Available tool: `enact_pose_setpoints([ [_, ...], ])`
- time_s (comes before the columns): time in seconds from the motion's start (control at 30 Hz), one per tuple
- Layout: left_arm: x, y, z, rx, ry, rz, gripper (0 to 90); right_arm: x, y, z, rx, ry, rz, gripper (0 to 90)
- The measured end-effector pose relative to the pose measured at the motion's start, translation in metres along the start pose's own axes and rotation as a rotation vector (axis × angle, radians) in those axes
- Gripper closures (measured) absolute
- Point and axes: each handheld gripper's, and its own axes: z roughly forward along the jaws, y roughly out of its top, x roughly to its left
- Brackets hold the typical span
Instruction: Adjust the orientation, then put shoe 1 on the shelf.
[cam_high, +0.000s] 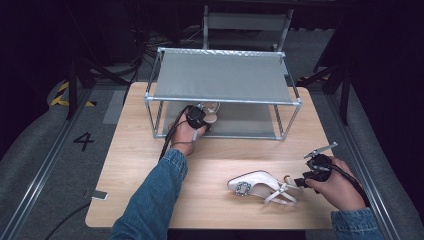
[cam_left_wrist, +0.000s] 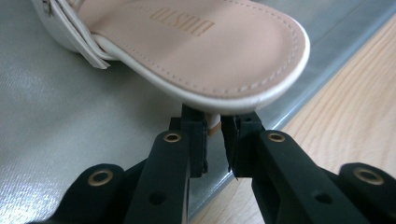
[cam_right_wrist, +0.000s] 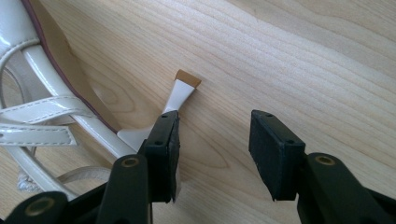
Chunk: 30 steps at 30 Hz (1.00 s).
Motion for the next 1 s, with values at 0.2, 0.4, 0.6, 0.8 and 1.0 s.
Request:
enact_pose_setpoints([
  [0.2, 0.007, -0.001, -0.001, -0.014, 0.065, 0.123, 75.4, 0.000, -0.001, 0.000, 0.002, -0.002, 0.000, 53.6],
  [0.4, 0.002, -0.007, -0.011, -0.046, 0.089, 0.079, 65.6, 0.000, 0.000, -0.002, -0.004, -0.005, -0.006, 53.5],
  [0.6, -0.011, -0.012, -0.035, -0.072, 0.096, 0.003, 58.5, 0.001, 0.002, -0.001, -0.004, -0.008, -0.010, 53.5],
  [0.8, -0.026, -0.024, -0.066, -0.046, 0.058, 0.018, 53.5, 0.003, 0.004, -0.001, -0.004, -0.009, -0.016, 53.5],
  [1.0, -0.043, -0.045, -0.096, -0.036, 0.027, 0.038, 49.6, 0.006, 0.005, -0.005, -0.012, -0.014, -0.024, 53.5],
])
